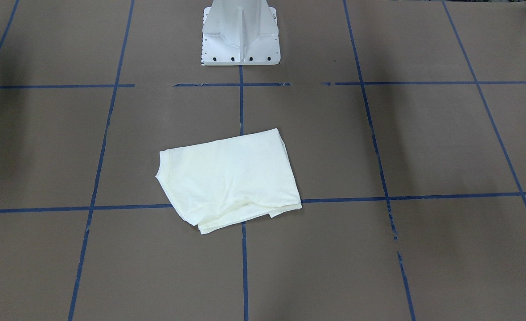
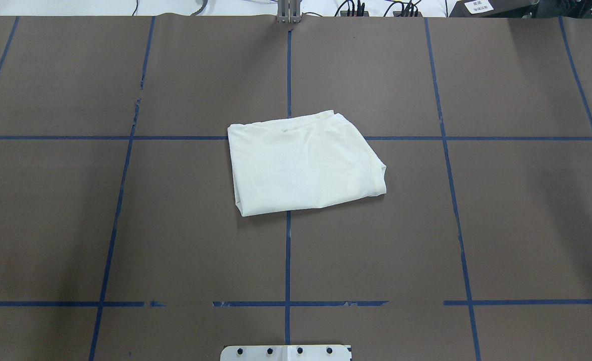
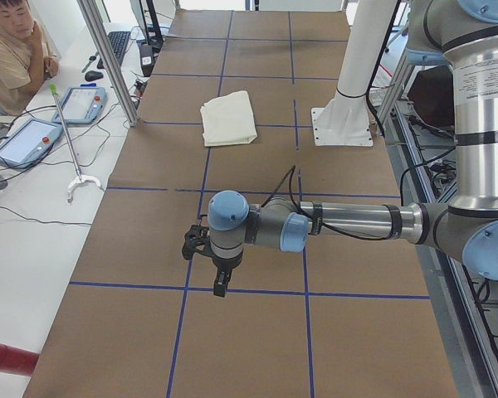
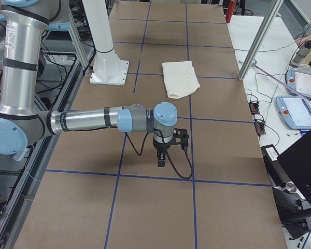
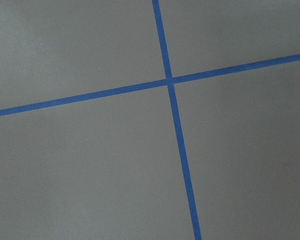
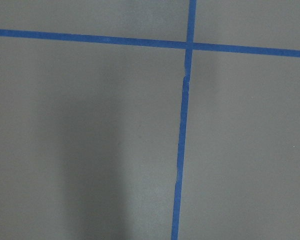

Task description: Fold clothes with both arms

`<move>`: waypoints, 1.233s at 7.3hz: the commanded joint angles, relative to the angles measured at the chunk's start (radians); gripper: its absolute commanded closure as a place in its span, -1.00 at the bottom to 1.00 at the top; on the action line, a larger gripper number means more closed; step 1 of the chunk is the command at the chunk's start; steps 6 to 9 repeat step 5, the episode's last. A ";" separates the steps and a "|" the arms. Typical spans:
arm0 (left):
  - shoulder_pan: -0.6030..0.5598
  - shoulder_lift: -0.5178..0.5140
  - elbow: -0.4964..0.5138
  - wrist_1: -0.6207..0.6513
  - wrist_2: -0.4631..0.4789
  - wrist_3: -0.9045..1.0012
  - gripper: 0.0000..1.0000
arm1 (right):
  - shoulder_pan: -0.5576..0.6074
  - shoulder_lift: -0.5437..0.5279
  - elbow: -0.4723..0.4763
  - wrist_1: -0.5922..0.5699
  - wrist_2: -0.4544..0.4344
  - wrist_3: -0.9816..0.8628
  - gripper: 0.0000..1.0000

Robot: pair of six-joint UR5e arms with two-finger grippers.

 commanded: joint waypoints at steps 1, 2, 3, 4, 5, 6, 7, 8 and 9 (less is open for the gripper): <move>0.002 0.000 -0.003 0.000 -0.001 0.001 -1.00 | 0.000 0.000 0.005 0.002 0.000 0.000 -1.00; 0.002 0.000 -0.006 0.000 -0.003 0.001 -1.00 | 0.000 0.000 0.005 0.003 0.000 0.000 -1.00; 0.002 0.000 -0.007 0.000 -0.004 0.001 -1.00 | 0.000 -0.001 0.004 0.029 0.002 0.002 -1.00; 0.002 0.000 -0.009 0.001 -0.004 0.001 -1.00 | 0.000 -0.001 0.004 0.037 0.002 0.002 -1.00; 0.002 0.001 -0.009 0.001 -0.004 0.001 -1.00 | 0.000 -0.001 0.004 0.037 0.002 0.002 -1.00; 0.002 0.001 -0.009 0.001 -0.004 0.001 -1.00 | 0.000 -0.001 0.004 0.037 0.002 0.002 -1.00; 0.002 0.001 -0.009 0.001 -0.004 0.001 -1.00 | 0.000 -0.001 0.004 0.037 0.002 0.002 -1.00; 0.002 0.001 -0.009 0.001 -0.004 0.001 -1.00 | 0.000 -0.001 0.004 0.037 0.002 0.002 -1.00; 0.002 0.001 -0.009 0.001 -0.004 0.001 -1.00 | 0.000 -0.001 0.004 0.037 0.002 0.002 -1.00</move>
